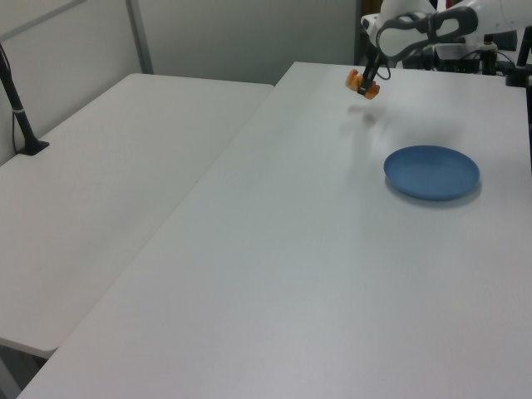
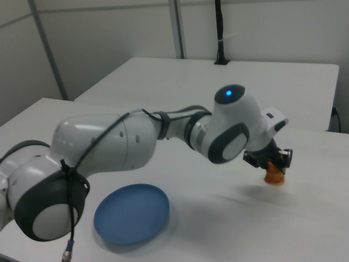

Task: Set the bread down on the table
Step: 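Carry the bread roll away from the plate and lower it to the table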

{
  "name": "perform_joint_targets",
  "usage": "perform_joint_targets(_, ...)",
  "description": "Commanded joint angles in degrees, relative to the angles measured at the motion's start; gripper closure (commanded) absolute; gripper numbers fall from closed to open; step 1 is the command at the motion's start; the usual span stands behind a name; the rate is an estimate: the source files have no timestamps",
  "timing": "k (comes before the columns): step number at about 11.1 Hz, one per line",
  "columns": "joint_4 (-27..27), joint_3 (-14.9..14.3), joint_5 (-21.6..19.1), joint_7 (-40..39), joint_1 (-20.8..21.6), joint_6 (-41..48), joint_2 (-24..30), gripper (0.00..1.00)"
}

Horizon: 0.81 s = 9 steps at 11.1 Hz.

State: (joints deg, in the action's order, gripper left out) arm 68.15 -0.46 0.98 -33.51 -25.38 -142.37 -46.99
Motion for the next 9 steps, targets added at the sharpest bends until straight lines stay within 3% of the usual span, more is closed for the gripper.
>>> perform_joint_targets(1, -2.76, 1.42, -2.29, -1.12, -0.28, -7.99, -4.86, 0.61)
perform_joint_targets(5, -2.41, 1.78, -2.65, -1.03, -0.19, -15.37, -7.41, 0.56)
perform_joint_targets(8, -2.06, 1.69, -2.65, -1.12, -0.19, -16.00, -7.41, 0.16)
perform_joint_targets(9, -2.06, 1.69, -2.56, -1.38, -0.19, -16.53, -7.41, 0.09)
